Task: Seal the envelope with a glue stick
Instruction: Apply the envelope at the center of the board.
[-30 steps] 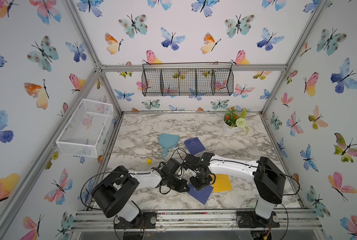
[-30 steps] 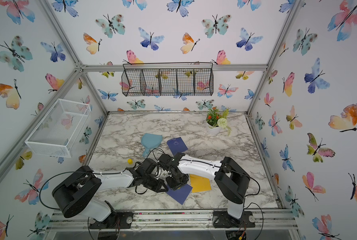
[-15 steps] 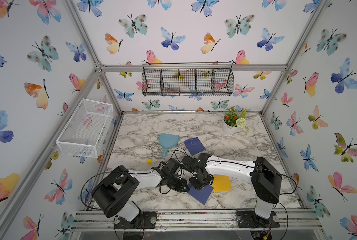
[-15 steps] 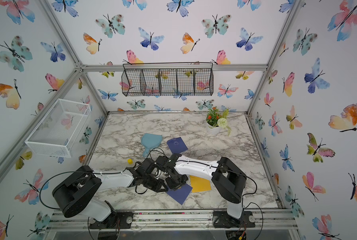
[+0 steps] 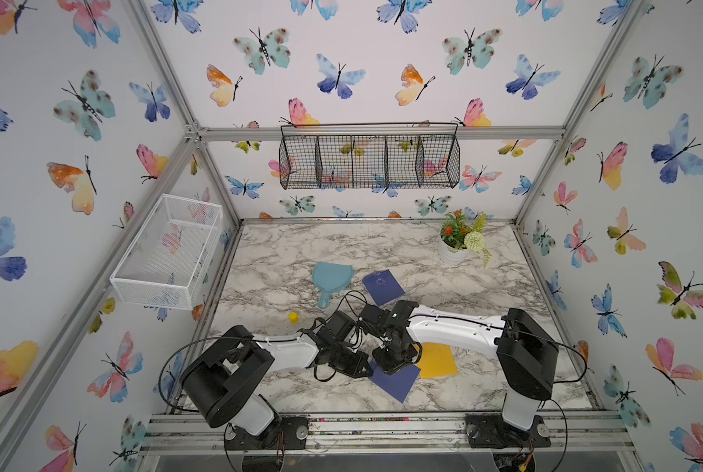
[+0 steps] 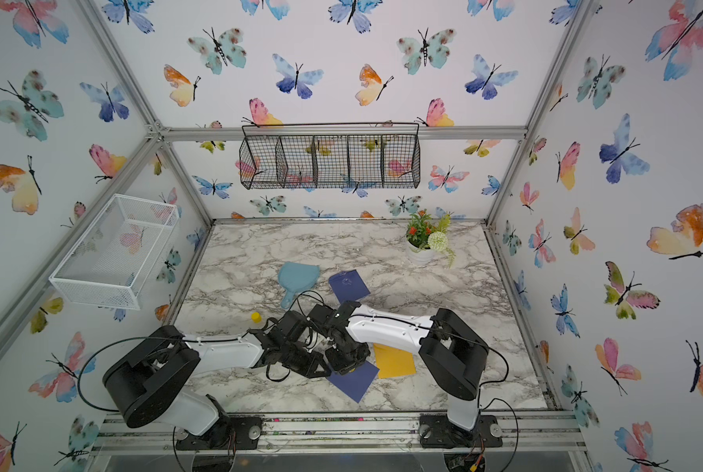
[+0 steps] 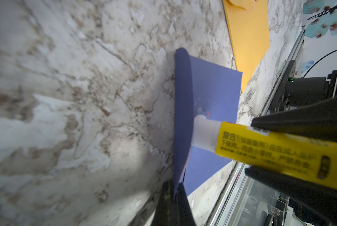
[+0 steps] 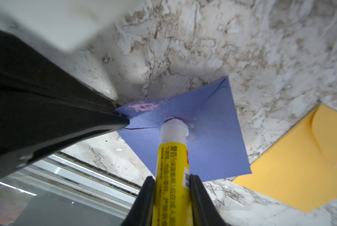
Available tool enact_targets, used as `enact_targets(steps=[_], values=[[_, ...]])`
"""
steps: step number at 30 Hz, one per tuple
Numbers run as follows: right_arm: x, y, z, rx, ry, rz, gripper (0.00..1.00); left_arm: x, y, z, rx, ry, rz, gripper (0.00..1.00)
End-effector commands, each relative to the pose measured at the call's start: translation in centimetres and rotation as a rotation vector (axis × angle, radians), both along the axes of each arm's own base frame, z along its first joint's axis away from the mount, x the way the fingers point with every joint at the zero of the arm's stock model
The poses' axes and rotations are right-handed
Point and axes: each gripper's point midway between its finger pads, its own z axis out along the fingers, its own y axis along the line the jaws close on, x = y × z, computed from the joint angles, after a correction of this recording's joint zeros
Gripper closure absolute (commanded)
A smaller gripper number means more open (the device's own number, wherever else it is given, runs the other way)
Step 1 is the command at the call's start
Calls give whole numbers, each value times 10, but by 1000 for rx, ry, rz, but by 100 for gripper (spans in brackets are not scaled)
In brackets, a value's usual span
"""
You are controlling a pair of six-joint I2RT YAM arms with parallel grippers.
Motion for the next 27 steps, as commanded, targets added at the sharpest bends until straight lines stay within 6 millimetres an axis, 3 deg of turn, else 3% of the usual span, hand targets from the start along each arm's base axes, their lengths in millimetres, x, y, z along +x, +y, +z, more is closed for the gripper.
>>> enact_targets(steps=[1, 5, 9, 11, 15, 21, 24, 27], values=[[18, -46, -37, -265, -96, -21, 98, -3, 6, -5, 32, 16, -3, 100], [12, -39, -34, -223, -60, -17, 98, -3, 6, -4, 30, 14, -3, 100], [-22, -3, -29, 8, 132, 15, 98, -3, 6, -5, 30, 16, -5, 100], [-34, 6, -29, 66, 203, 21, 98, -3, 6, -5, 31, 16, -7, 100], [-22, -9, -33, -10, 132, 15, 98, -3, 6, -5, 32, 14, -4, 100], [14, -53, -37, -275, -74, -16, 98, -3, 7, -4, 31, 13, 0, 100], [19, -51, -35, -281, -92, -21, 98, -3, 7, -4, 32, 15, -1, 100], [4, -34, -35, -179, -2, -8, 98, -3, 7, -4, 32, 15, 0, 100]])
